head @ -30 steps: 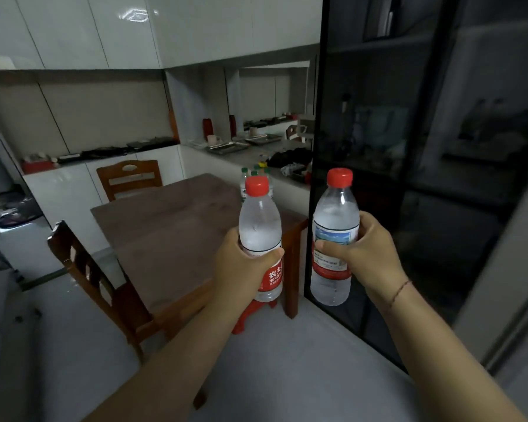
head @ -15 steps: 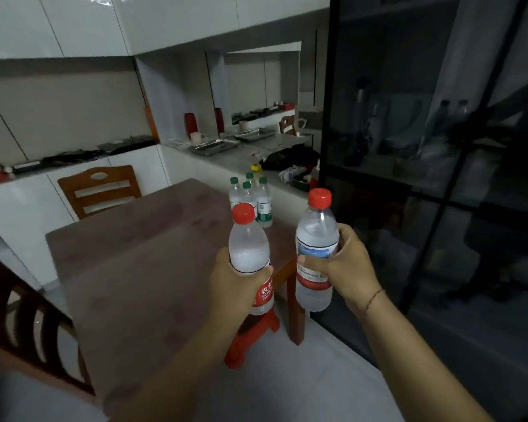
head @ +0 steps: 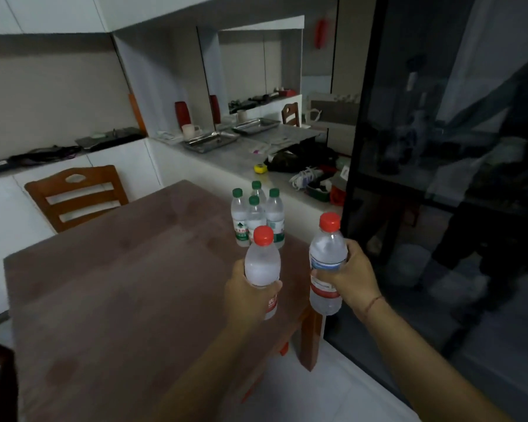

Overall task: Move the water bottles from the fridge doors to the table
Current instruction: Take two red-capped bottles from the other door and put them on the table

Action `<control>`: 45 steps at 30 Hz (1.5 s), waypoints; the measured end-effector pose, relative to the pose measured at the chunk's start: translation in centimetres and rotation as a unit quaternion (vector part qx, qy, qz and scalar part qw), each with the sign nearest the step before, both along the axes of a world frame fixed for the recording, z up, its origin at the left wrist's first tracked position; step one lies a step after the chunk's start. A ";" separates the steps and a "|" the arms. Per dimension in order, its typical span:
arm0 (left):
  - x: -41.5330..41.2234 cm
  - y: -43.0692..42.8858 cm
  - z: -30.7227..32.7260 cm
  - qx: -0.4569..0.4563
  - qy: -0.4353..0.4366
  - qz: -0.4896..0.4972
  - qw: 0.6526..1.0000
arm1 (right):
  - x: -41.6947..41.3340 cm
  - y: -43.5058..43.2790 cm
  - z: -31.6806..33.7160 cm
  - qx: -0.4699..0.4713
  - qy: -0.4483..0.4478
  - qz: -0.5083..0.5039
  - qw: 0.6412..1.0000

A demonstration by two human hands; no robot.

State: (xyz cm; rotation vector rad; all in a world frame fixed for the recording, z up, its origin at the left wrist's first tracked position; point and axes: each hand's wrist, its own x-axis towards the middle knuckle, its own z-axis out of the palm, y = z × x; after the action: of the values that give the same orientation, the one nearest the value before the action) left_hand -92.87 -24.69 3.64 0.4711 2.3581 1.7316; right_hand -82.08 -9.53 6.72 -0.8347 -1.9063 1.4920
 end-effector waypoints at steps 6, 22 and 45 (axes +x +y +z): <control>-7.1 4.5 -2.4 -0.002 -0.048 -0.033 0.998 | -7.9 4.2 -3.5 -0.016 -0.048 -0.011 0.999; -15.7 14.6 -6.7 -0.032 -0.110 -0.012 0.993 | -20.9 13.9 -9.2 0.014 -0.135 0.000 0.991; -16.4 16.7 -10.1 -0.012 -0.096 0.027 0.995 | -23.1 16.6 -11.7 -0.012 -0.137 0.083 0.987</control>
State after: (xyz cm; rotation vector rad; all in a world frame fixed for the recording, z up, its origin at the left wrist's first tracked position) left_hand -109.22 -7.95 -6.41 0.2266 2.2719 1.6866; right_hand -105.21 7.02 -4.98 -0.9539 -2.2097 1.5659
